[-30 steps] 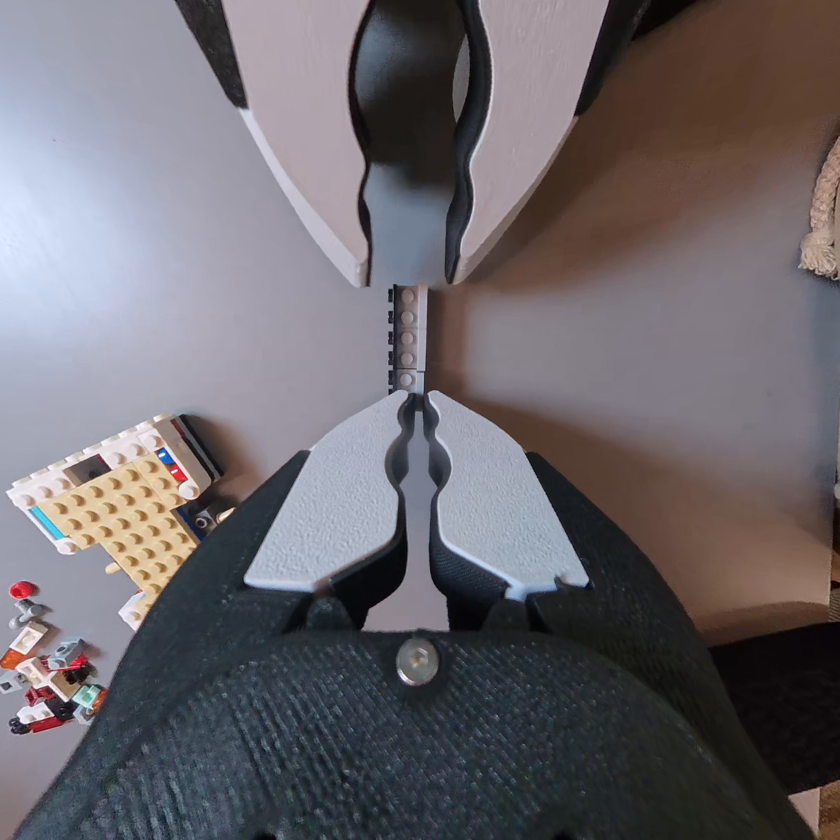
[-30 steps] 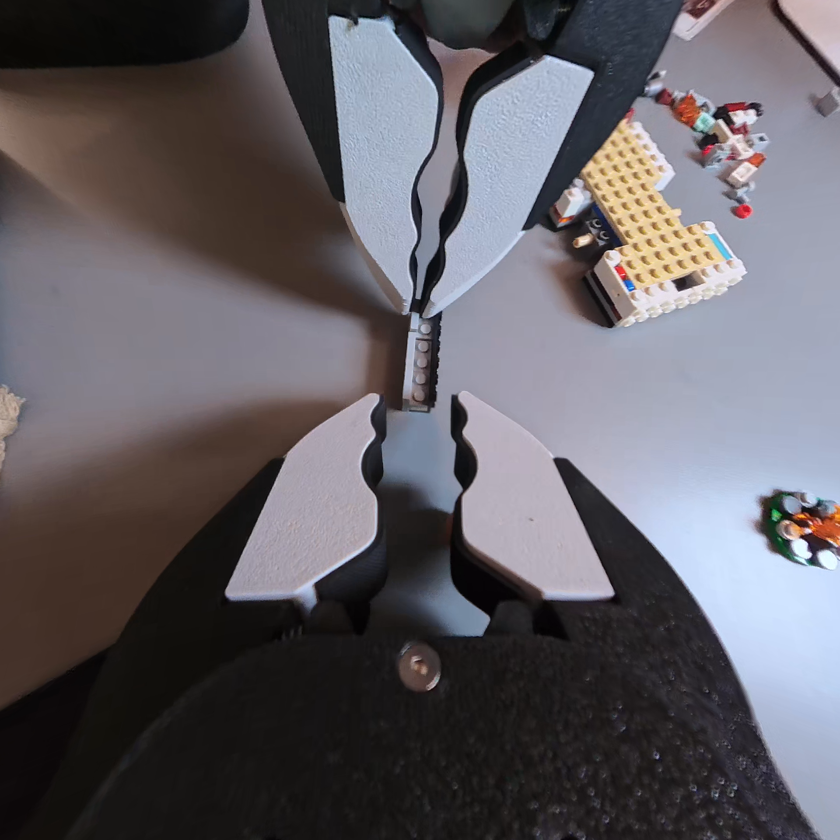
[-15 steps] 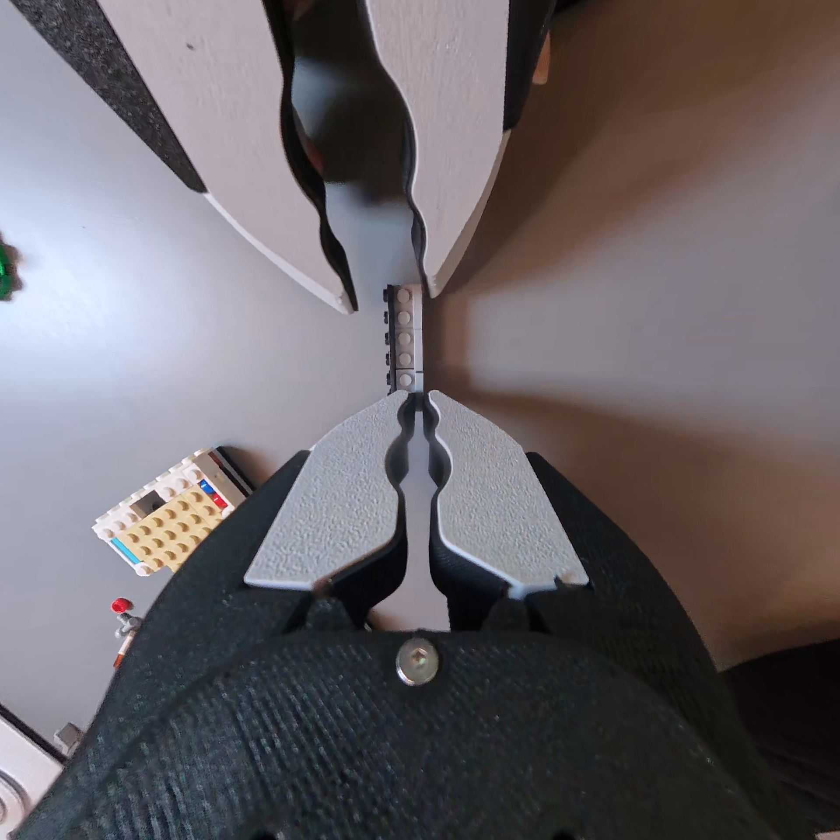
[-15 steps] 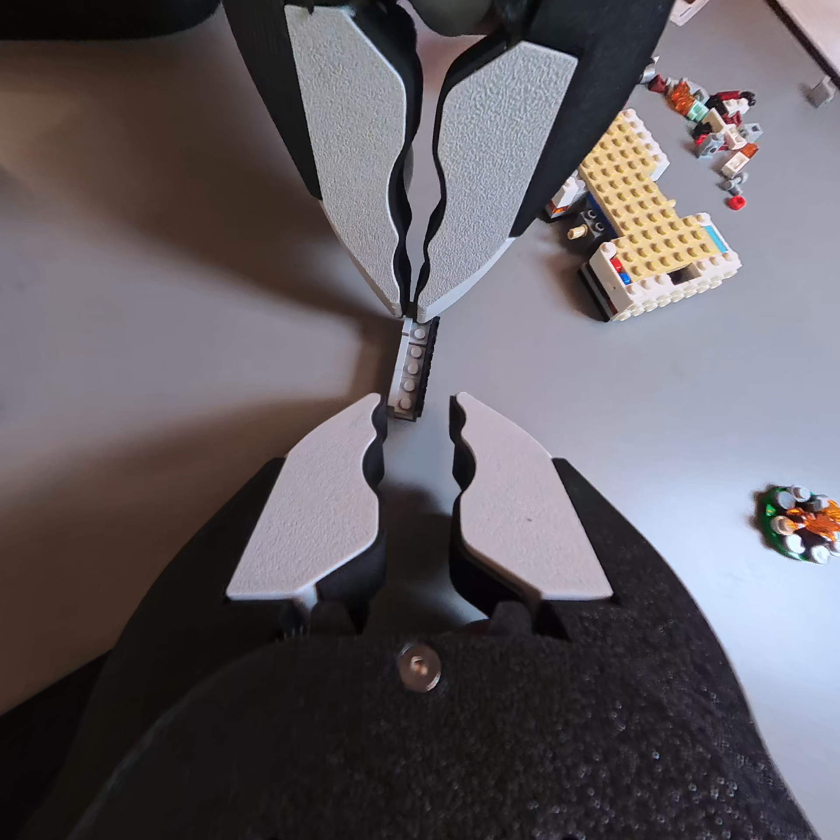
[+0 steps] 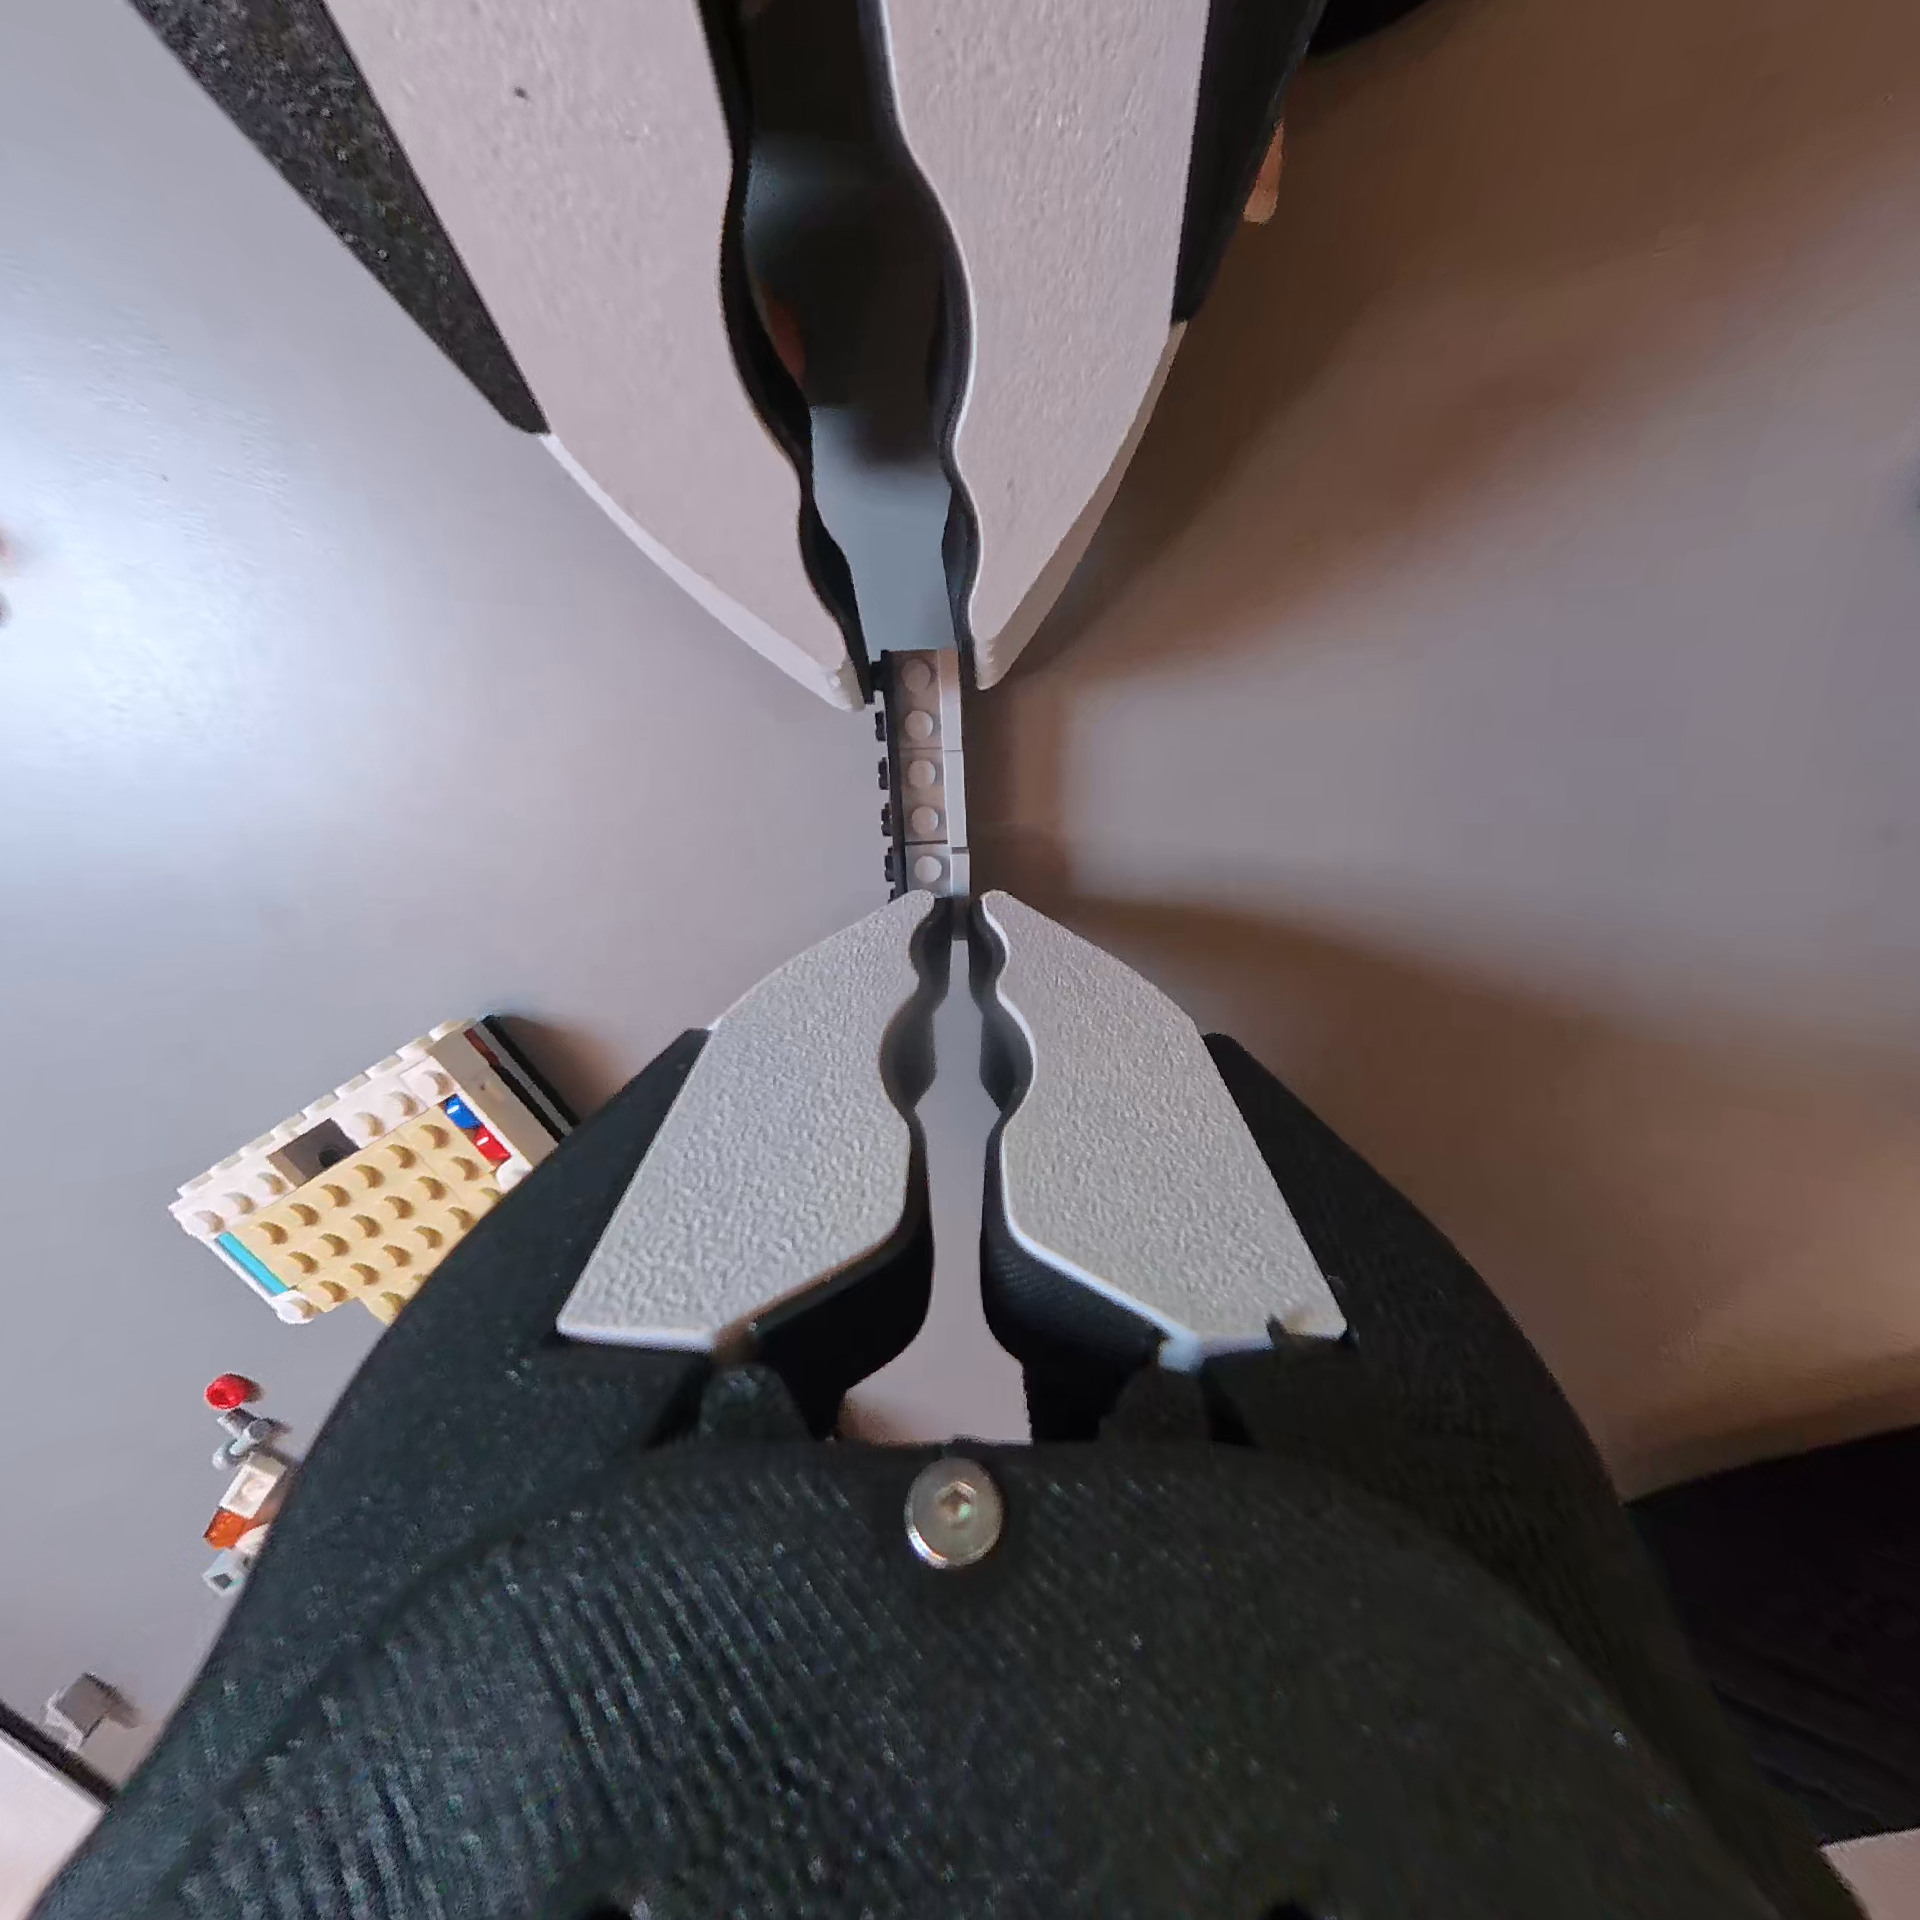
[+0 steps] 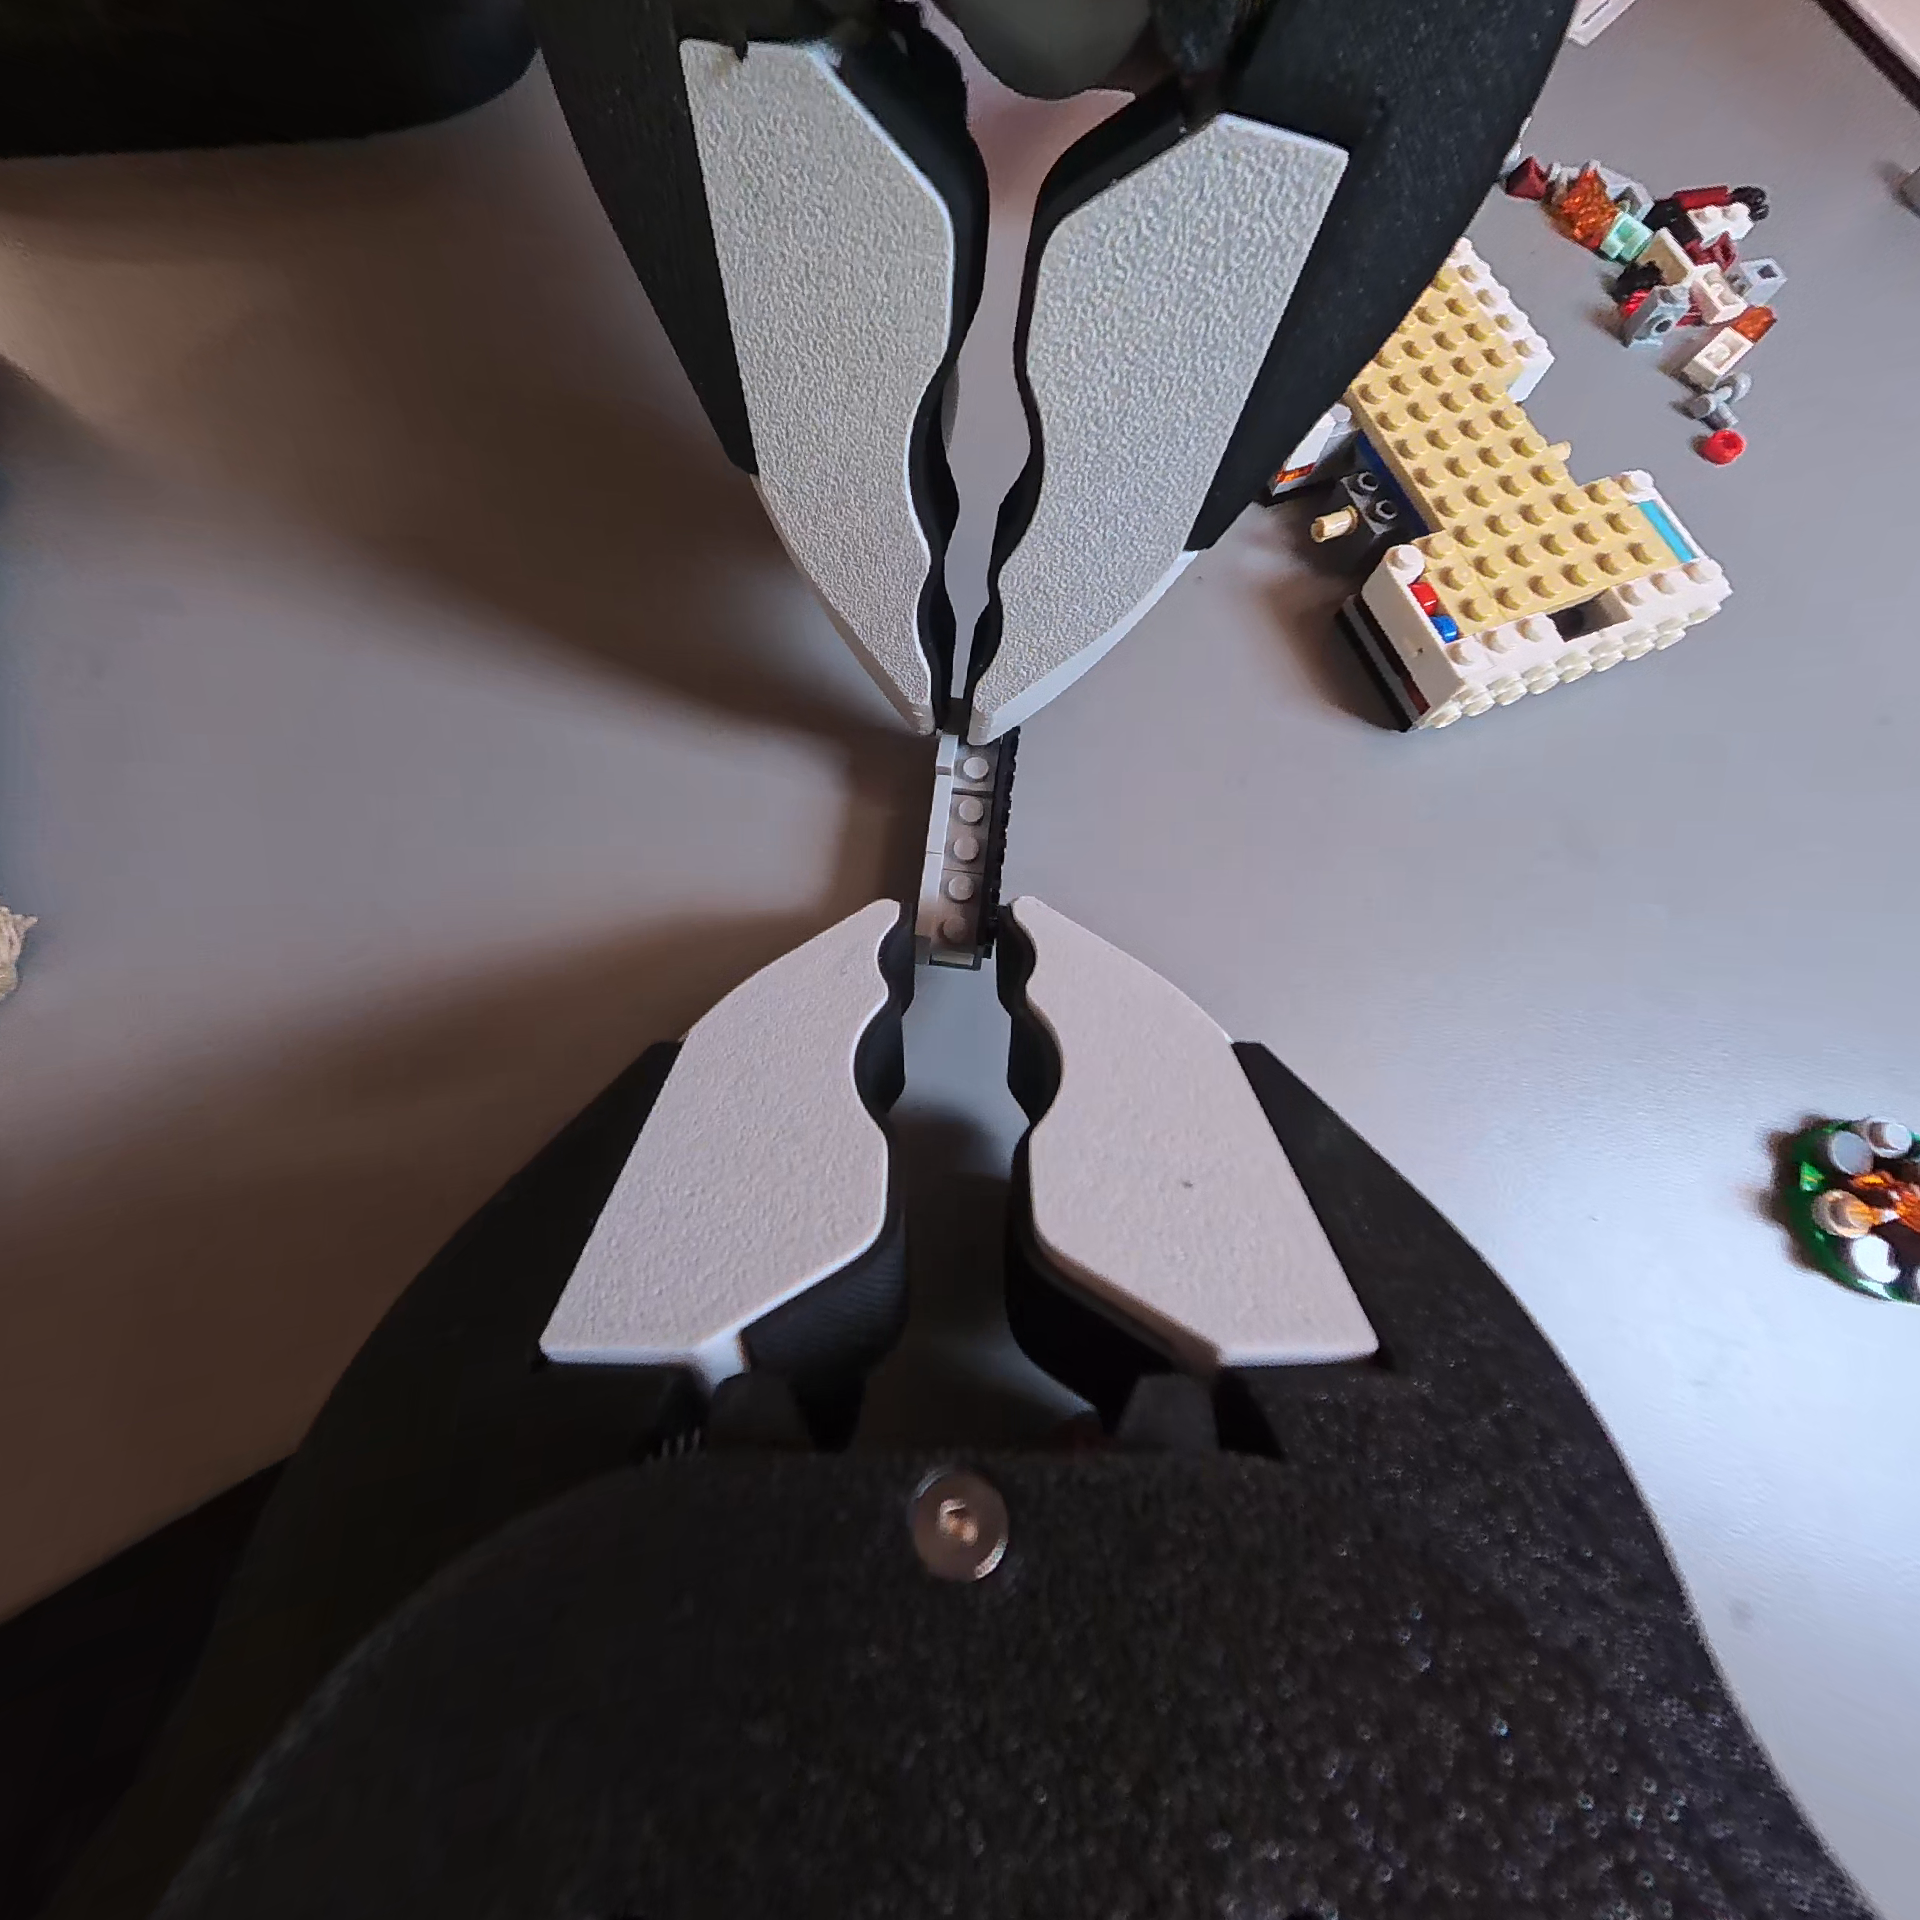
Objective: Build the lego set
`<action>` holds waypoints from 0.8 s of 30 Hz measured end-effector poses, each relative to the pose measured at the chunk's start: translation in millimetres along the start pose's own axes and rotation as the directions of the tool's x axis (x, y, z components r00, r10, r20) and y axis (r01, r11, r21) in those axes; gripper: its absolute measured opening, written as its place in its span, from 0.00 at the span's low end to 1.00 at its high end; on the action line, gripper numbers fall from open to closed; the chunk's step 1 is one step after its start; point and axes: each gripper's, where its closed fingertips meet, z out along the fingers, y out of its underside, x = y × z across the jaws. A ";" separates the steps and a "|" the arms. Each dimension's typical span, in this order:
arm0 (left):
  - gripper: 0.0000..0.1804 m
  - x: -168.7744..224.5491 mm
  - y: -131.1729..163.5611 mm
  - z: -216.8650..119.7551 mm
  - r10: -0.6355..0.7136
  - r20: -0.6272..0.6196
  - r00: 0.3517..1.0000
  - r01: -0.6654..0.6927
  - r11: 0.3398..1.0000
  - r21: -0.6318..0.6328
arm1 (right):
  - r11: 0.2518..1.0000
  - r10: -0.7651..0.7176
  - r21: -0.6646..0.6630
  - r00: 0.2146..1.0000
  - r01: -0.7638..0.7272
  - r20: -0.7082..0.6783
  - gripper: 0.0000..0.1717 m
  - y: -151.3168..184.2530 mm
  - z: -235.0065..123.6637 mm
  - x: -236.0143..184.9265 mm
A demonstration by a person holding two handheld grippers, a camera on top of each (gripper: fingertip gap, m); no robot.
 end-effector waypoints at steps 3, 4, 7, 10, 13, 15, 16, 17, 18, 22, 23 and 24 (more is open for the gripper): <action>0.02 -0.3 -0.3 0.2 0.003 -0.003 1.000 -0.003 1.000 -0.008 | 1.000 0.000 0.007 1.000 0.000 0.005 0.09 -0.2 -0.2 -0.1; 0.02 -0.4 -0.4 0.2 0.007 -0.004 1.000 -0.007 1.000 -0.014 | 1.000 -0.003 0.008 1.000 0.003 0.005 0.09 -0.1 -0.1 -0.2; 0.02 -0.7 -0.8 0.5 0.038 0.008 0.999 -0.038 0.999 -0.040 | 1.000 -0.015 0.009 1.000 0.015 0.006 0.09 -0.3 0.2 -1.8; 0.02 -1.1 -1.2 0.9 0.072 0.017 0.997 -0.070 0.995 -0.064 | 1.000 -0.029 0.007 1.000 0.029 0.007 0.09 -0.7 0.8 -3.5; 0.02 -1.1 -1.3 1.0 0.101 0.012 0.995 -0.100 0.993 -0.070 | 1.000 -0.026 0.010 1.000 0.026 0.004 0.09 -0.6 0.6 -2.8; 0.02 -1.4 -1.7 1.2 0.098 0.011 0.995 -0.097 0.993 -0.067 | 1.000 -0.013 0.012 1.000 0.013 0.010 0.08 -0.6 0.4 -2.2; 0.02 -1.6 -1.8 1.2 0.095 0.012 0.995 -0.094 0.994 -0.061 | 1.000 -0.008 0.014 1.000 0.008 0.013 0.08 -0.7 0.2 -2.0; 0.02 -1.6 -1.8 1.2 0.092 0.011 0.996 -0.091 0.994 -0.053 | 1.000 -0.008 0.015 1.000 0.008 0.014 0.08 -0.7 0.2 -1.9; 0.02 -1.6 -1.9 1.2 0.088 0.009 0.996 -0.088 0.995 -0.047 | 1.000 -0.010 0.016 1.000 0.010 0.013 0.08 -0.8 0.2 -2.0; 0.02 -1.9 -2.3 1.4 0.101 0.007 0.995 -0.100 0.993 -0.069 | 1.000 -0.012 0.018 1.000 0.012 0.013 0.08 -0.7 0.1 -1.9; 0.02 -2.0 -2.5 1.5 0.092 -0.001 0.996 -0.092 0.994 -0.067 | 1.000 -0.012 0.019 1.000 0.012 0.012 0.08 -0.6 0.0 -1.8; 0.02 -2.0 -2.8 1.5 0.083 -0.006 0.997 -0.083 0.995 -0.061 | 1.000 -0.013 0.021 1.000 0.012 0.013 0.08 -0.6 -0.2 -1.8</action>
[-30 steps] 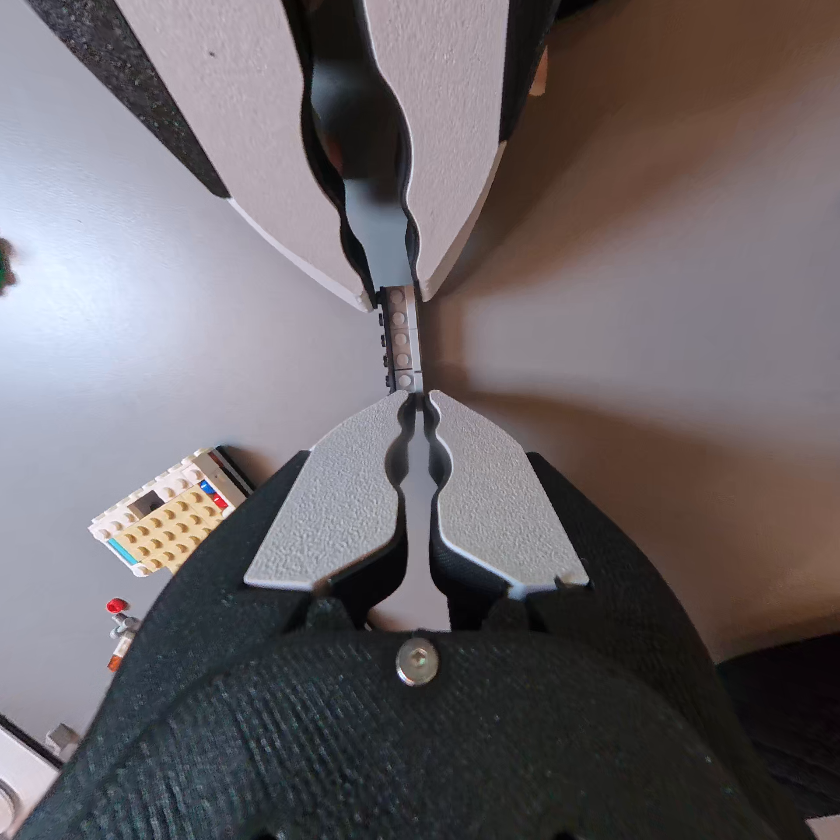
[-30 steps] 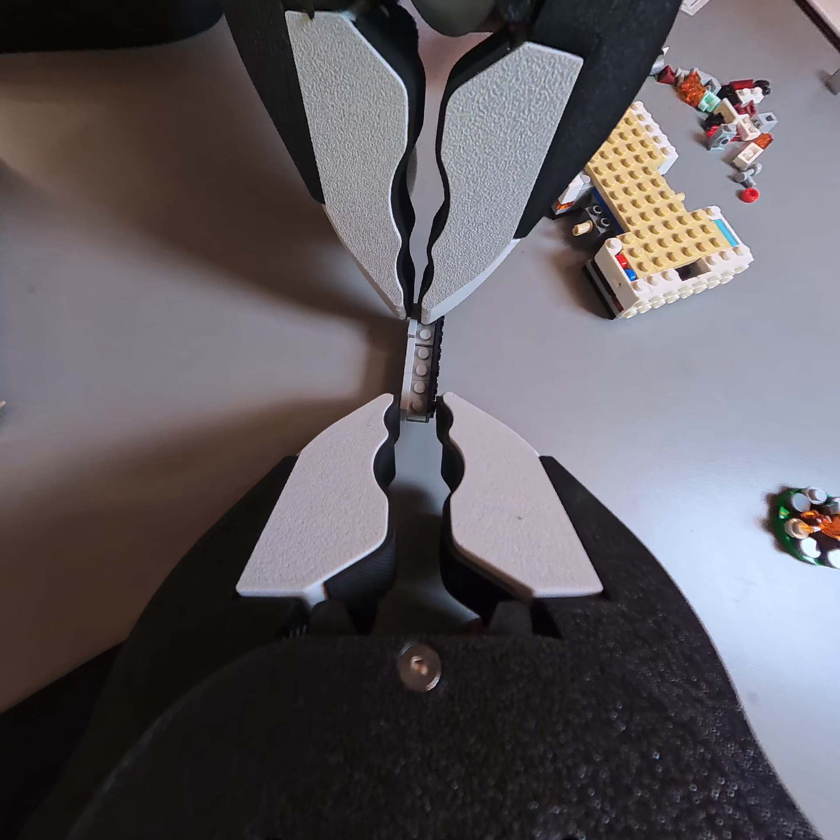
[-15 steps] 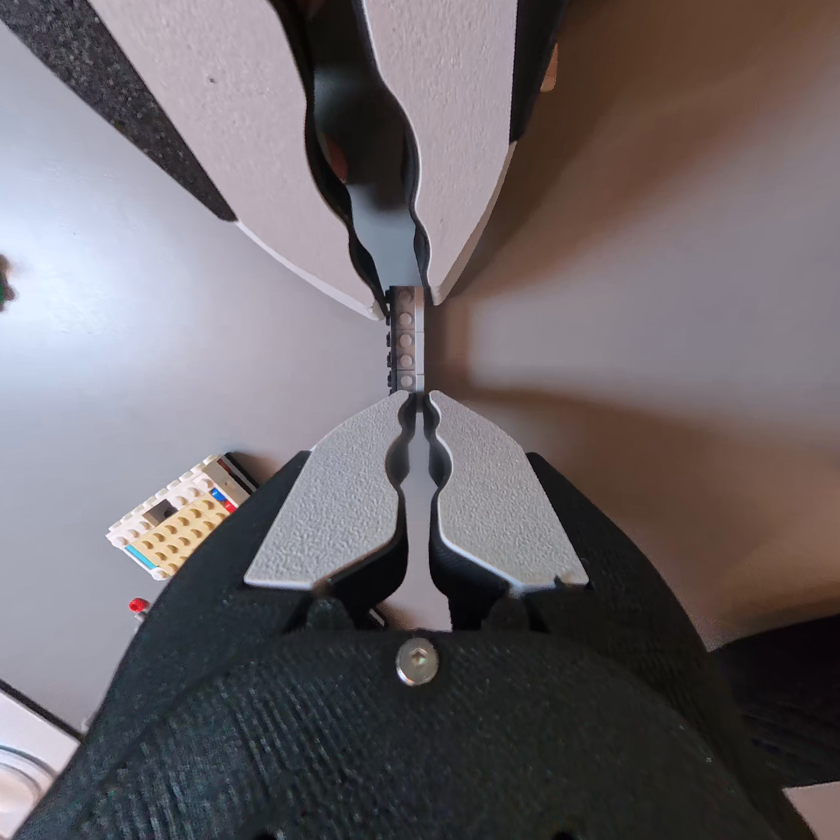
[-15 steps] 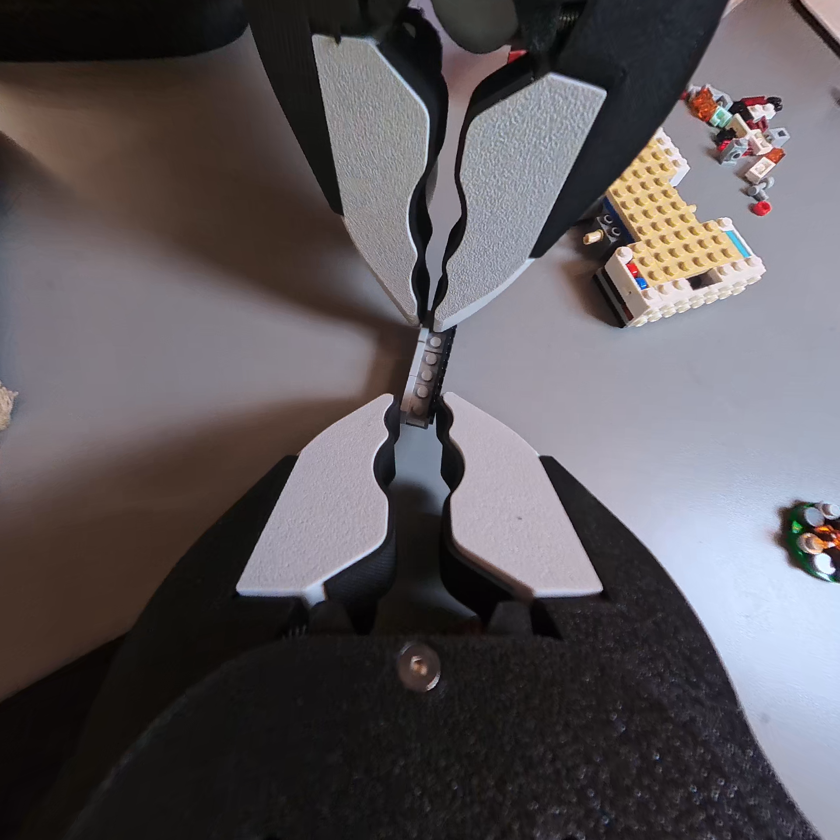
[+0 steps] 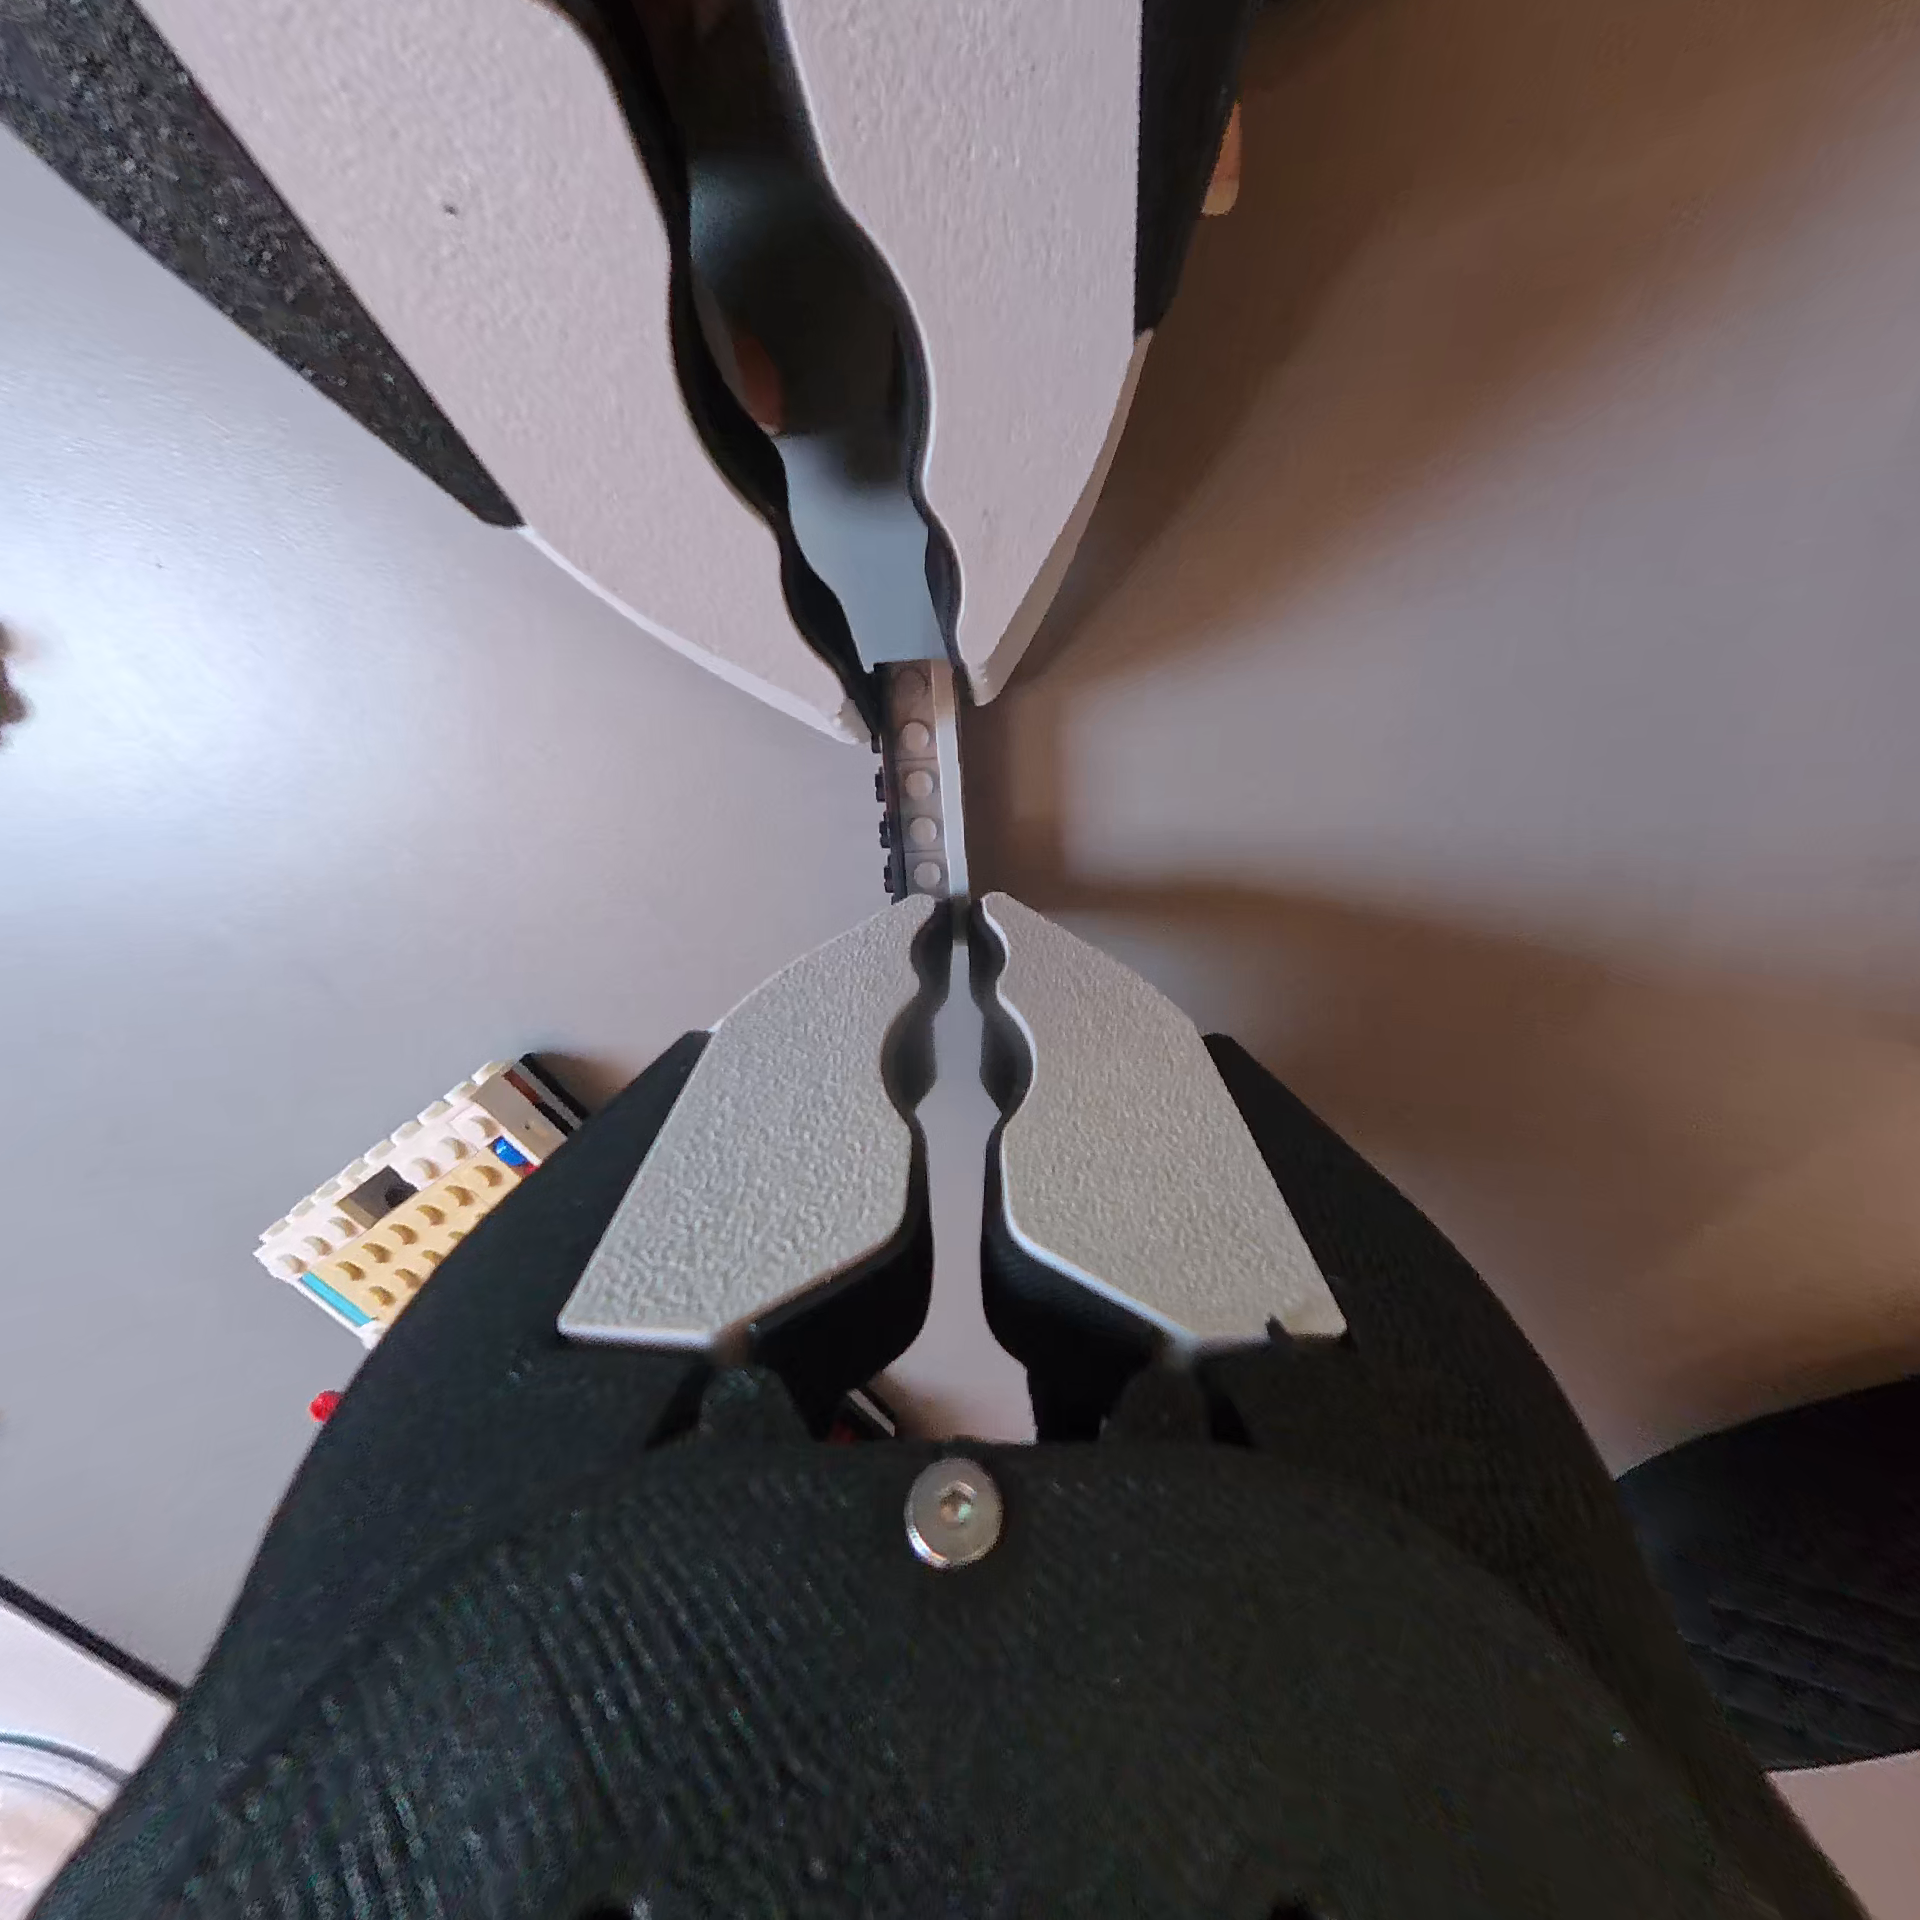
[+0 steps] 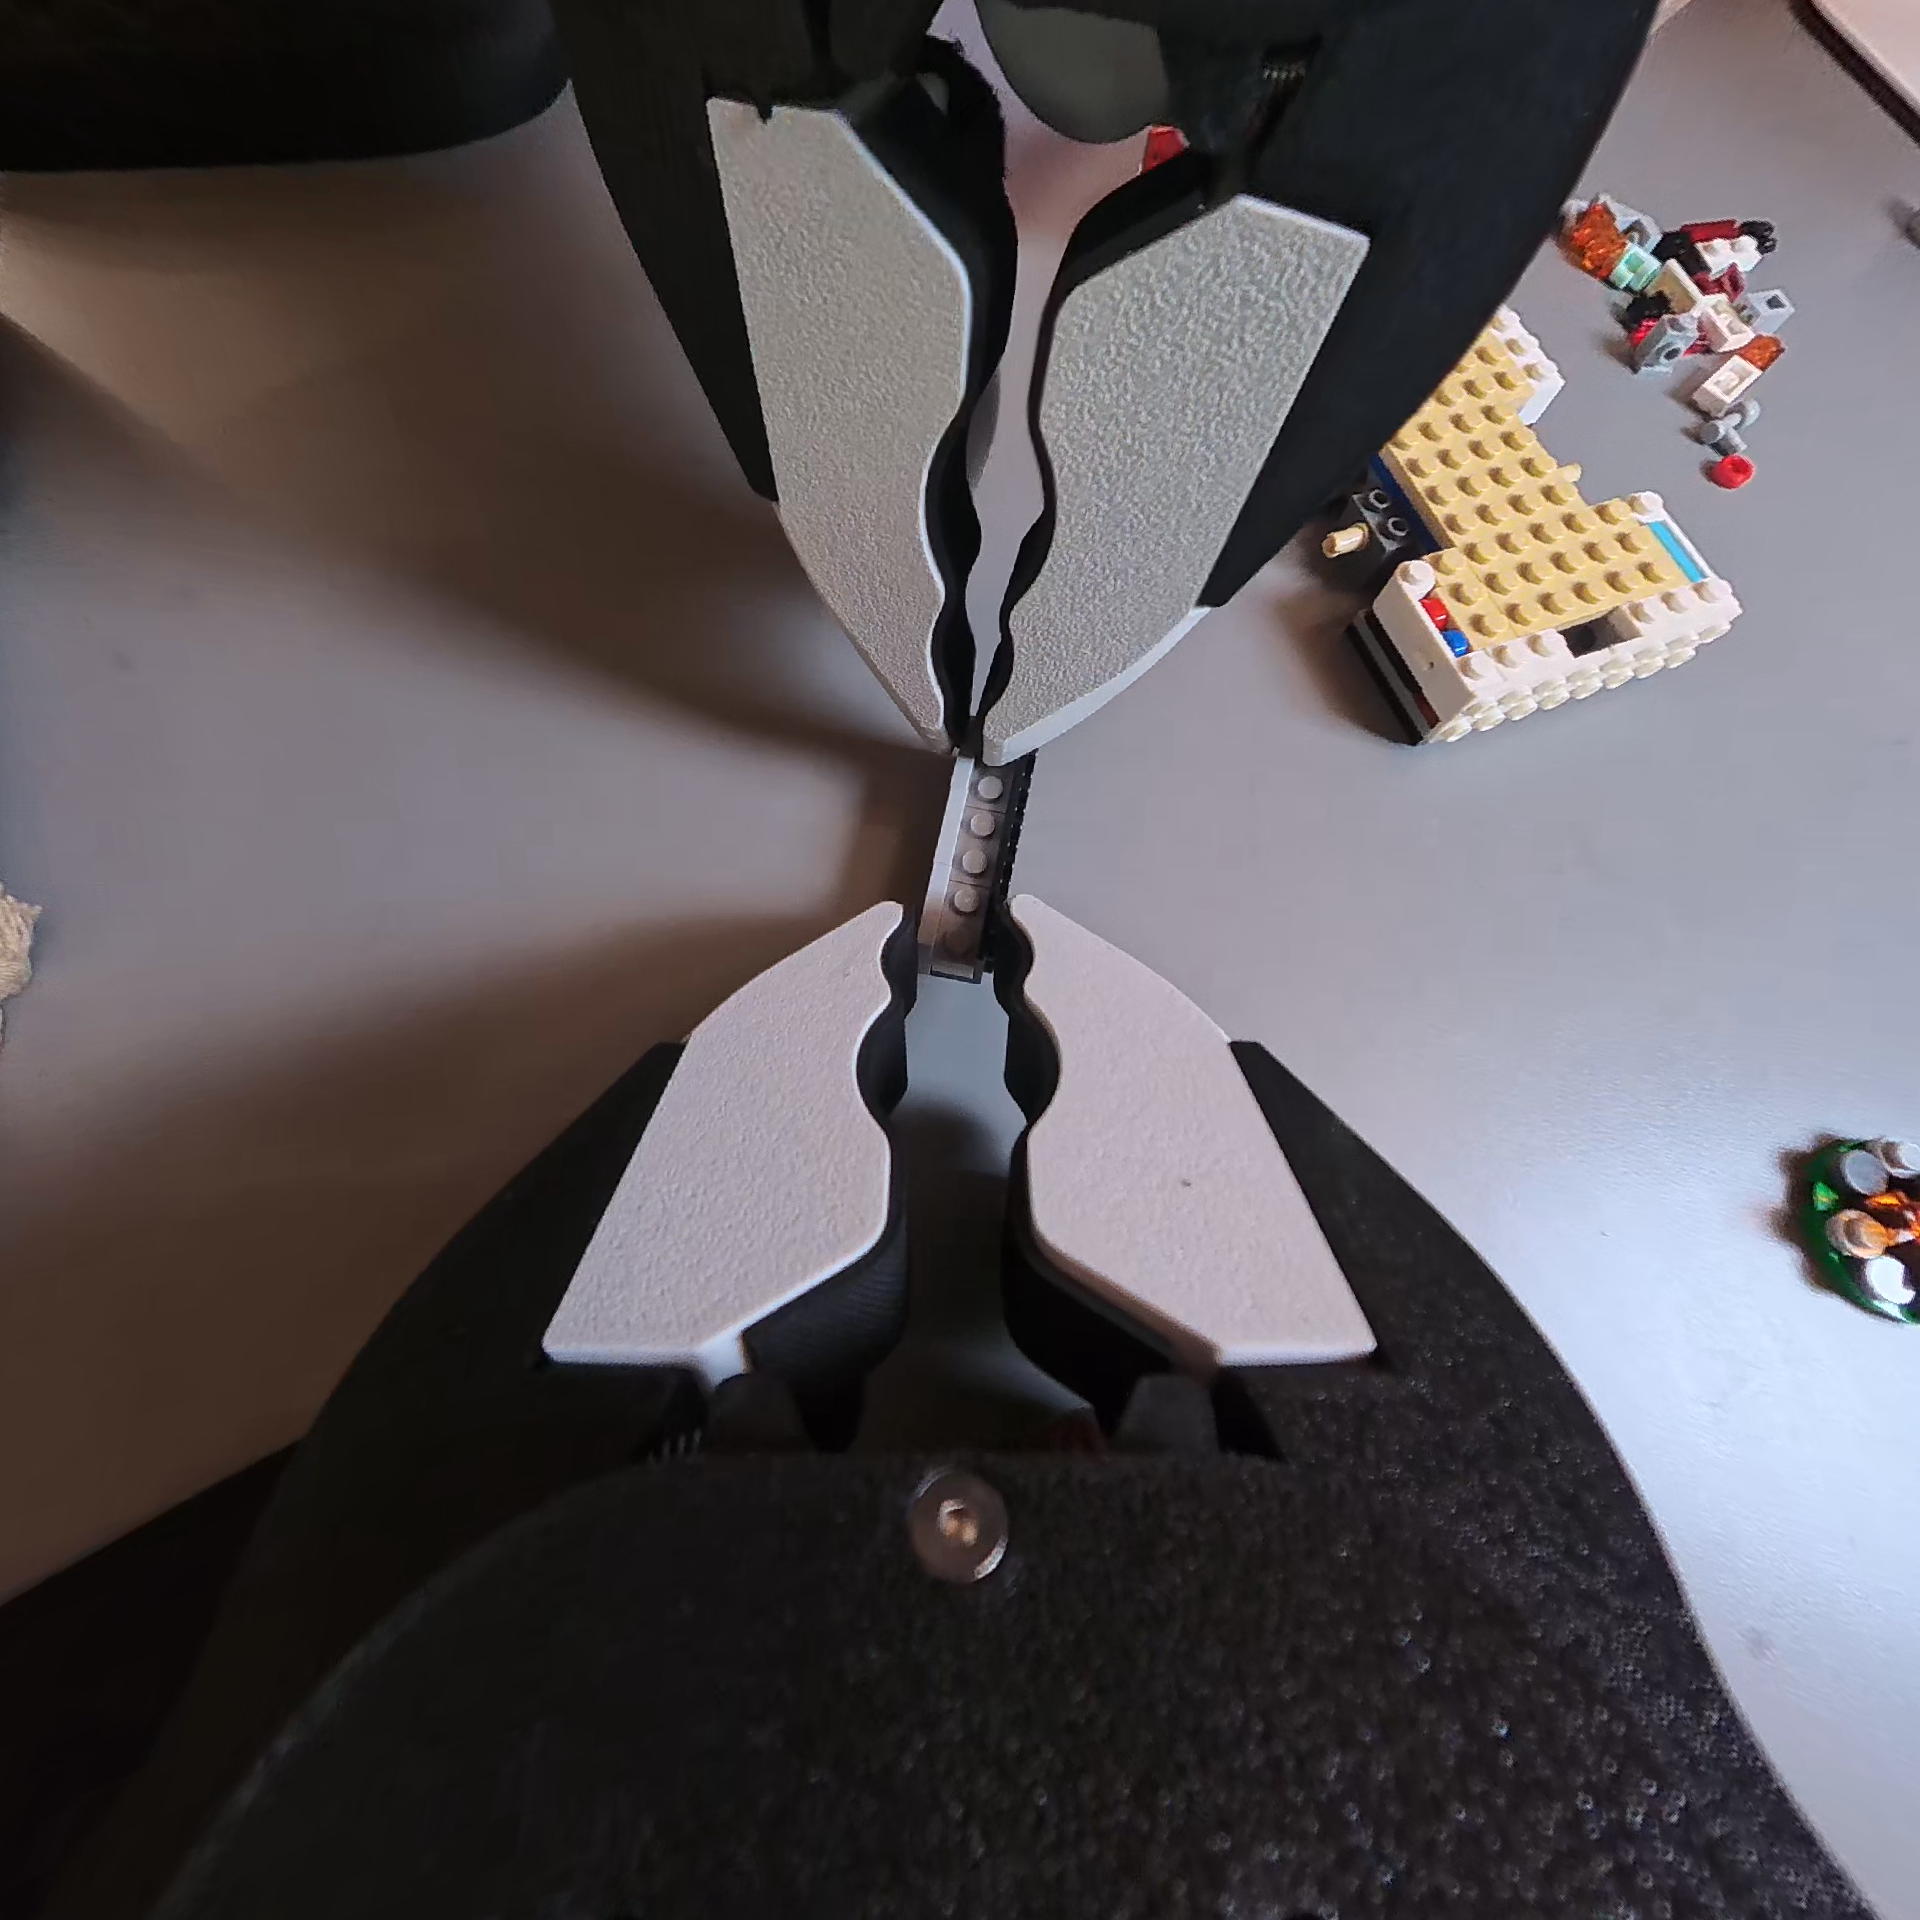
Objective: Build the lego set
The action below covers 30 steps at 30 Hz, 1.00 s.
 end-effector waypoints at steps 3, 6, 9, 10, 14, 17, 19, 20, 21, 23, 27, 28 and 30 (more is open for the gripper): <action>0.02 -0.3 1.1 -0.5 0.009 0.035 0.999 -0.010 1.000 0.017 | 1.000 -0.001 0.006 1.000 0.001 -0.003 0.08 -0.8 0.0 0.5; 0.11 2.3 -1.1 -4.1 -0.059 0.056 0.997 0.054 0.994 0.092 | 1.000 0.007 0.009 1.000 -0.007 -0.001 0.08 -1.2 -0.2 1.0; 0.10 -3.9 -0.9 -8.8 -0.110 0.150 0.983 0.081 0.980 0.183 | 1.000 0.003 0.008 1.000 -0.003 0.000 0.08 -1.2 0.0 0.8; 0.09 -0.9 -1.6 -7.1 -0.118 0.144 0.982 0.088 0.975 0.203 | 1.000 0.001 0.007 1.000 -0.001 -0.001 0.08 -1.2 0.1 0.8; 0.04 -0.2 -5.6 -2.4 -0.081 0.199 0.977 0.041 0.979 0.200 | 1.000 0.003 0.008 1.000 -0.003 -0.001 0.08 -1.1 -0.1 1.0; 0.02 -2.4 -5.6 1.7 -0.066 0.197 0.978 0.031 0.984 0.174 | 1.000 -0.006 -0.001 1.000 0.006 -0.007 0.08 -0.1 0.3 0.9; 0.02 -2.3 -5.5 1.7 -0.067 0.181 0.981 0.038 0.986 0.160 | 1.000 -0.006 -0.001 1.000 0.006 -0.009 0.08 0.0 0.3 1.1; 0.02 -2.4 -5.5 1.7 -0.067 0.176 0.982 0.038 0.986 0.161 | 1.000 -0.006 -0.001 1.000 0.006 -0.009 0.08 0.1 0.4 1.2; 0.02 -2.5 -5.5 1.8 -0.080 0.163 0.983 0.052 0.984 0.170 | 1.000 -0.005 -0.001 1.000 0.005 -0.008 0.08 0.2 0.3 1.2; 0.02 -2.5 -5.6 1.8 -0.112 0.142 0.984 0.083 0.978 0.192 | 1.000 -0.001 -0.001 1.000 0.001 -0.006 0.08 0.4 0.3 1.4; 0.02 -2.7 -6.4 1.9 -0.164 0.131 0.978 0.133 0.966 0.221 | 1.000 0.009 0.000 1.000 -0.009 0.000 0.08 0.6 0.1 1.6; 0.02 -2.7 -6.3 2.0 -0.179 0.129 0.975 0.148 0.964 0.220 | 1.000 0.010 0.000 1.000 -0.010 0.001 0.08 0.6 0.2 1.7; 0.02 -2.9 -6.2 2.1 -0.197 0.119 0.973 0.169 0.963 0.212 | 1.000 0.012 0.000 1.000 -0.012 0.000 0.08 0.7 0.2 1.9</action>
